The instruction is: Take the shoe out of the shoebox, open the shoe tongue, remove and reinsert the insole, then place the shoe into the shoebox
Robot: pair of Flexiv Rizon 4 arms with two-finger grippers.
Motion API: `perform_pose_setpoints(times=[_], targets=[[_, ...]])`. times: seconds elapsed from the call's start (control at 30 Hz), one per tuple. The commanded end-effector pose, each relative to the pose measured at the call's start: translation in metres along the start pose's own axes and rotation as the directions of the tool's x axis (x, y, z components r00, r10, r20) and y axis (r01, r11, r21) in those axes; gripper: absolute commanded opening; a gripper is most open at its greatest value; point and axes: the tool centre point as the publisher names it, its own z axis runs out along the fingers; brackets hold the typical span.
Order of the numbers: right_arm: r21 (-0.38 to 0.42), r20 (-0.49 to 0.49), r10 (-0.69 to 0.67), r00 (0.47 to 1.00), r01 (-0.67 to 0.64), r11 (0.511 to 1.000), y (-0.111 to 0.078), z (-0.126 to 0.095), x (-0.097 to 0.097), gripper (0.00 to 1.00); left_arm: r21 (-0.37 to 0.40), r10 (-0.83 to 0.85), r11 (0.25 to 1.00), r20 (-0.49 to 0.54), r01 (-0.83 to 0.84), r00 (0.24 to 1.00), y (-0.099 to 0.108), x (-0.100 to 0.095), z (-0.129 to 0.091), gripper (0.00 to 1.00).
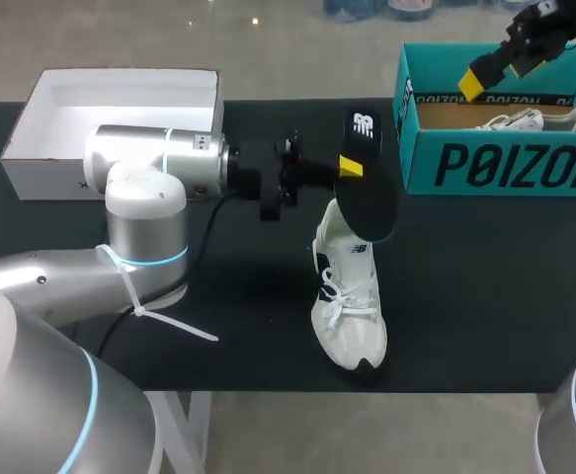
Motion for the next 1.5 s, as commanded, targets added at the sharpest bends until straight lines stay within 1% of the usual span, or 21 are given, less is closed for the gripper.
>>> perform_pose_setpoints(times=[0.03,0.43,0.53,0.6,0.67,0.7,0.73,0.8,0.87,0.9,0.93,1.0,1.07,1.1,1.13,1.2,1.27,1.37,1.4,1.47,1.5], targets=[[0.006,0.0,0.002,1.0,-0.002,1.0,0.003,0.001,0.0,1.0,-0.002,0.001,1.0,-0.003,-0.001,1.0,-0.001,0.0,0.001,0.0],[0.006,0.0,0.002,1.0,-0.002,1.0,0.003,0.001,0.0,1.0,-0.002,0.001,1.0,-0.003,-0.001,1.0,-0.001,0.0,0.001,0.0],[0.006,0.0,0.002,1.0,-0.002,1.0,0.003,0.001,0.0,1.0,0.053,-0.264,0.964,0.174,0.259,0.949,0.003,-0.01,-0.002,0.0],[0.006,0.0,0.002,1.0,-0.002,1.0,0.003,0.001,0.0,1.0,0.084,-0.407,0.913,0.259,0.4,0.876,0.008,-0.011,-0.003,0.0],[0.006,0.0,0.002,1.0,-0.002,1.0,0.003,0.001,0.0,1.0,0.125,-0.547,0.833,0.328,0.539,0.77,0.016,-0.012,-0.005,0.0],[0.006,0.0,0.002,1.0,-0.002,1.0,0.003,0.001,0.0,1.0,0.161,-0.593,0.8,0.363,0.578,0.719,0.017,-0.011,-0.006,0.0],[0.006,0.0,0.002,1.0,-0.002,1.0,0.003,0.001,0.0,1.0,0.164,-0.644,0.753,0.386,0.637,0.661,0.02,-0.01,-0.006,0.0],[0.006,0.0,0.002,1.0,-0.002,1.0,0.003,0.001,0.0,1.0,0.202,-0.696,0.698,0.416,0.687,0.585,0.023,-0.008,-0.006,0.0],[0.006,0.0,0.002,1.0,-0.002,1.0,0.003,0.001,0.0,1.0,0.221,-0.757,0.62,0.423,0.753,0.499,0.026,-0.005,-0.006,0.0],[0.006,0.0,0.002,1.0,-0.002,1.0,0.003,0.001,0.0,1.0,0.239,-0.796,0.562,0.416,0.792,0.439,0.027,-0.004,-0.006,0.0],[0.006,0.0,0.002,1.0,-0.002,1.0,0.003,0.001,0.0,1.0,0.222,-0.846,0.464,0.397,0.858,0.355,0.029,-0.005,-0.005,0.0],[0.006,0.0,0.002,1.0,-0.002,1.0,0.003,0.001,0.0,1.0,0.234,-0.875,0.39,0.397,0.891,0.279,0.03,-0.003,-0.003,0.0],[0.006,0.0,0.002,1.0,-0.002,1.0,0.003,0.001,0.0,1.0,0.213,-0.914,0.238,0.379,0.948,0.144,0.032,-0.001,0.0,0.0],[0.006,0.0,0.002,1.0,-0.002,1.0,0.003,0.001,0.0,1.0,0.229,-0.915,0.221,0.384,0.948,0.121,0.032,-0.001,0.001,0.0],[0.006,0.0,0.002,1.0,-0.002,1.0,0.003,0.001,0.0,1.0,0.23,-0.927,0.132,0.373,0.964,0.037,0.03,0.0,0.002,0.0],[0.006,0.0,0.002,1.0,-0.002,1.0,0.003,0.001,0.0,1.0,0.291,-0.927,0.055,0.369,0.955,-0.06,0.029,-0.001,0.002,0.0],[0.006,0.0,0.002,1.0,-0.002,1.0,0.003,0.001,0.0,1.0,0.28,-0.928,0.004,0.359,0.96,-0.101,0.029,-0.002,0.002,0.0],[0.006,0.0,0.002,1.0,-0.002,1.0,0.003,0.001,0.0,1.0,0.219,-0.933,-0.025,0.346,0.975,-0.101,0.028,-0.005,0.003,0.0],[0.006,0.0,0.002,1.0,-0.002,1.0,0.003,0.001,0.0,1.0,0.153,-0.94,-0.023,0.333,0.988,-0.074,0.026,-0.006,0.003,0.0],[0.006,0.0,0.002,1.0,-0.002,1.0,0.003,0.001,0.0,1.0,0.107,-0.949,-0.095,0.291,0.99,-0.123,0.024,-0.004,0.004,0.0],[0.006,0.0,0.002,1.0,-0.002,1.0,0.003,0.001,0.0,1.0,0.075,-0.95,-0.107,0.286,0.991,-0.124,0.023,-0.003,0.004,0.0]])
